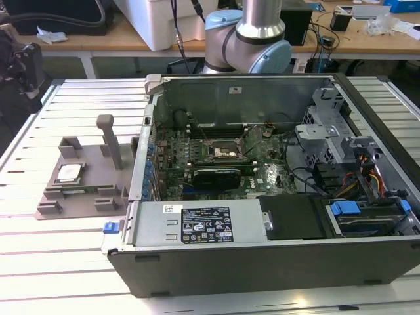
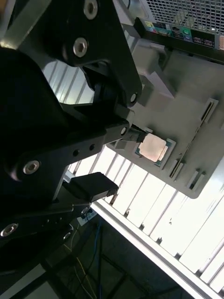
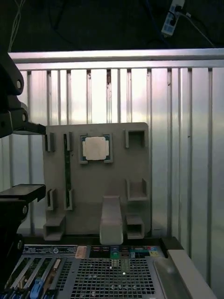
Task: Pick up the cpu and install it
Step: 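Pick up the cpu and move it towards the insertion slot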
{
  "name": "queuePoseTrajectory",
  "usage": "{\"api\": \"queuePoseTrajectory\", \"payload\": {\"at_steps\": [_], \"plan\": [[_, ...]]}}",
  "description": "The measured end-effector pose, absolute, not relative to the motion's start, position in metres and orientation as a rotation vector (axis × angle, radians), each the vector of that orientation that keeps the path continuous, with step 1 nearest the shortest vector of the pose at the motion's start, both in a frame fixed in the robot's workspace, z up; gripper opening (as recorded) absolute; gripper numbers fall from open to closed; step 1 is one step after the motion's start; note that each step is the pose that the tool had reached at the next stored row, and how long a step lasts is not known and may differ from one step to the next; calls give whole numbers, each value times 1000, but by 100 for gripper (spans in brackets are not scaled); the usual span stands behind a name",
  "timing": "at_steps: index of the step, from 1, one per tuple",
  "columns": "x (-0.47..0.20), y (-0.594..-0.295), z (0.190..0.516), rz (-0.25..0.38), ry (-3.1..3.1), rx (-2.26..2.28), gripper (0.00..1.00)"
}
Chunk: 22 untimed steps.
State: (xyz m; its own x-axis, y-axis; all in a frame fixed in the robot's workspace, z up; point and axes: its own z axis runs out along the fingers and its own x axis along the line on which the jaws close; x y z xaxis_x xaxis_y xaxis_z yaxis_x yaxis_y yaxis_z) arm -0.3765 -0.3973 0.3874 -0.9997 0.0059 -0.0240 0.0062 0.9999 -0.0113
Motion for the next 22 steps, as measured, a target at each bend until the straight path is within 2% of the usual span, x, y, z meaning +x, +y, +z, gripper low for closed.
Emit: {"api": "queuePoseTrajectory", "payload": {"at_steps": [2, 22], "plan": [[-376, -397, 386, -2, 3118, 9, 54], [-375, -397, 362, -1, 3120, 9, 54]]}}
